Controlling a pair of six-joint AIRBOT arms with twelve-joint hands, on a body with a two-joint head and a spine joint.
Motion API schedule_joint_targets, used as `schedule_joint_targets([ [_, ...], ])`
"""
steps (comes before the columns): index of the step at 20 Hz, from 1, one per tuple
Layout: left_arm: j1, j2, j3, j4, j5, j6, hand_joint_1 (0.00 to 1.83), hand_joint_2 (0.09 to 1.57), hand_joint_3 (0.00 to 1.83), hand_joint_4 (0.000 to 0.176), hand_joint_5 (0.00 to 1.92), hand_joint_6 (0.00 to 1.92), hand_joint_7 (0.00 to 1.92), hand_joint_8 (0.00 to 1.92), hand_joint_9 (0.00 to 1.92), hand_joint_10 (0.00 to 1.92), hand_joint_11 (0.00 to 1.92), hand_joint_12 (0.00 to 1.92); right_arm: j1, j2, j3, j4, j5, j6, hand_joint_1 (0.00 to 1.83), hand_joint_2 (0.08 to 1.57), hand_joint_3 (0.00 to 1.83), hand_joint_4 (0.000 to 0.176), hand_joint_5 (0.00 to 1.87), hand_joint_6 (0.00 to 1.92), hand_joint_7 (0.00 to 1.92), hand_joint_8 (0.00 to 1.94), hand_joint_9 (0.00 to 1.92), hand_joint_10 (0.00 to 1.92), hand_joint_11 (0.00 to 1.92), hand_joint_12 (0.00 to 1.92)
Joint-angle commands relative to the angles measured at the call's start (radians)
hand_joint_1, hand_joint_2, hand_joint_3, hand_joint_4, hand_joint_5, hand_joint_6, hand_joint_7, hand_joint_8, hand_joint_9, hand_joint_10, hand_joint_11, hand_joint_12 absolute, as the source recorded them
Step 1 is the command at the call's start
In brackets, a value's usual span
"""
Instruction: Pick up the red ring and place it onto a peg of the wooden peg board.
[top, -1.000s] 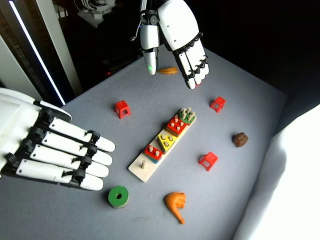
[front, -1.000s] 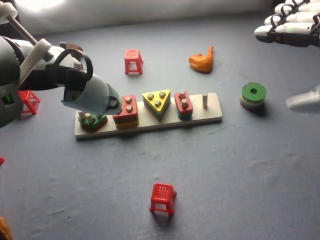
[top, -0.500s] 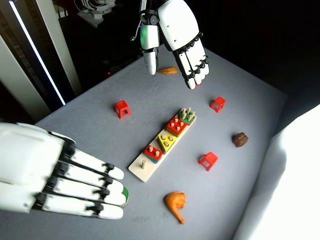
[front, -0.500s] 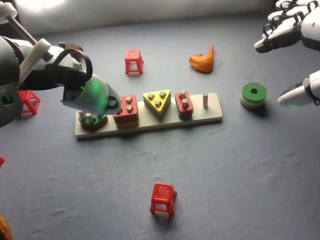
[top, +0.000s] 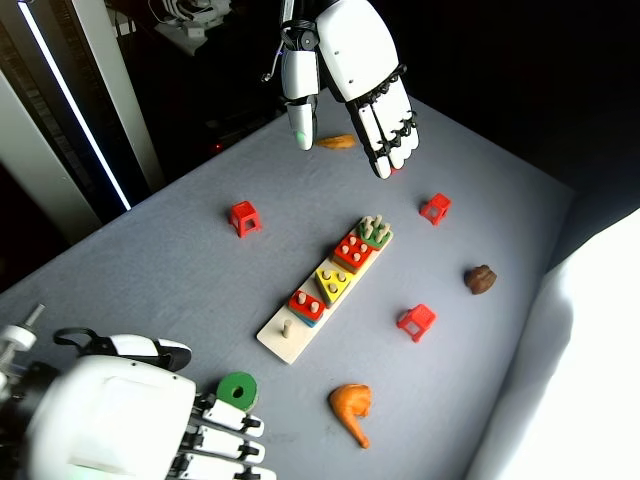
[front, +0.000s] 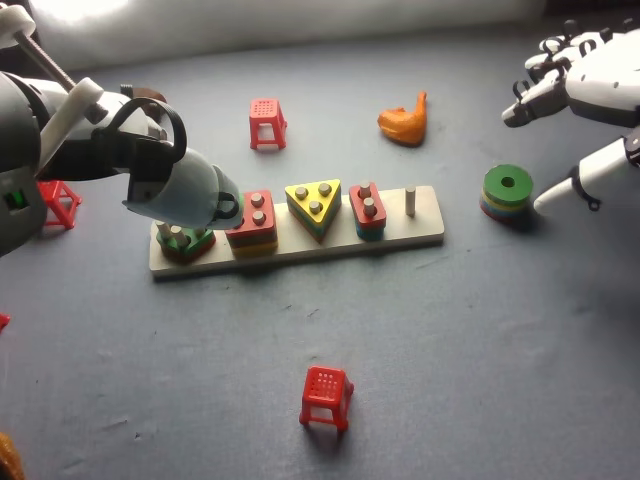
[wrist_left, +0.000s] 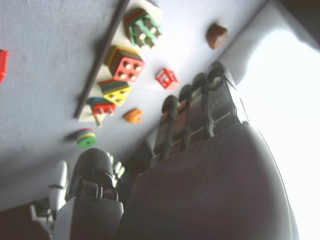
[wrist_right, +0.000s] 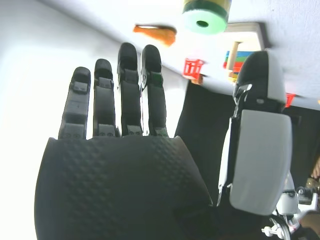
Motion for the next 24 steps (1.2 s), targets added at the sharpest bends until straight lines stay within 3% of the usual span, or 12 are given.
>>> schedule_joint_targets([
  [1,-0.010,0.000,-0.001,0.077,-0.011,0.001,0.00,1.28,0.01,0.000,0.04,0.01,0.01,0.00,0.00,0.00,0.01,0.01,0.006,-0.005,0.015,0.000,0.120,0.001,0.74,0.91,0.00,0.000,0.50,0.01,0.43,0.00,0.11,0.00,0.00,0.00],
  [8,-0.007,0.000,-0.001,0.078,-0.011,0.001,0.00,1.28,0.00,0.000,0.04,0.00,0.00,0.00,0.00,0.00,0.01,0.00,-0.004,-0.079,0.061,0.000,0.134,0.001,0.83,0.92,0.00,0.000,0.54,0.02,0.48,0.02,0.20,0.03,0.00,0.00],
  [10,-0.007,0.000,-0.001,0.078,-0.011,0.001,0.00,1.28,0.00,0.000,0.04,0.00,0.00,0.00,0.00,0.00,0.00,0.00,-0.013,-0.084,0.061,0.000,0.134,-0.001,0.92,0.90,0.00,0.000,0.59,0.01,0.54,0.01,0.31,0.05,0.00,0.00],
  [15,-0.007,0.000,-0.001,0.078,-0.011,0.002,0.00,1.28,0.00,0.000,0.03,0.01,0.00,0.00,0.00,0.00,0.00,0.00,-0.039,-0.114,0.081,0.000,0.157,-0.018,0.94,0.93,0.00,0.000,0.56,0.00,0.63,0.00,0.52,0.05,0.00,0.00],
  [22,-0.004,0.000,0.002,0.083,-0.011,0.002,0.00,1.29,0.01,0.000,0.02,0.00,0.00,0.00,0.00,0.00,0.00,0.00,-0.052,-0.144,0.103,0.000,0.167,-0.018,1.03,0.94,0.00,0.000,0.61,0.03,0.68,0.03,0.59,0.06,0.02,0.01],
  [23,-0.004,0.000,0.002,0.083,-0.011,0.002,0.00,1.29,0.00,0.000,0.04,0.01,0.01,0.00,0.00,0.00,0.01,0.01,-0.052,-0.145,0.103,0.000,0.166,-0.018,1.04,0.94,0.00,0.000,0.63,0.02,0.71,0.02,0.62,0.03,0.00,0.12],
  [24,-0.004,0.000,0.002,0.083,-0.011,0.002,0.00,1.29,0.00,0.000,0.03,0.00,0.00,0.00,0.00,0.00,0.00,0.00,-0.053,-0.145,0.103,0.000,0.166,-0.018,1.09,0.94,0.00,0.000,0.67,0.01,0.77,0.01,0.68,0.03,0.00,0.41],
])
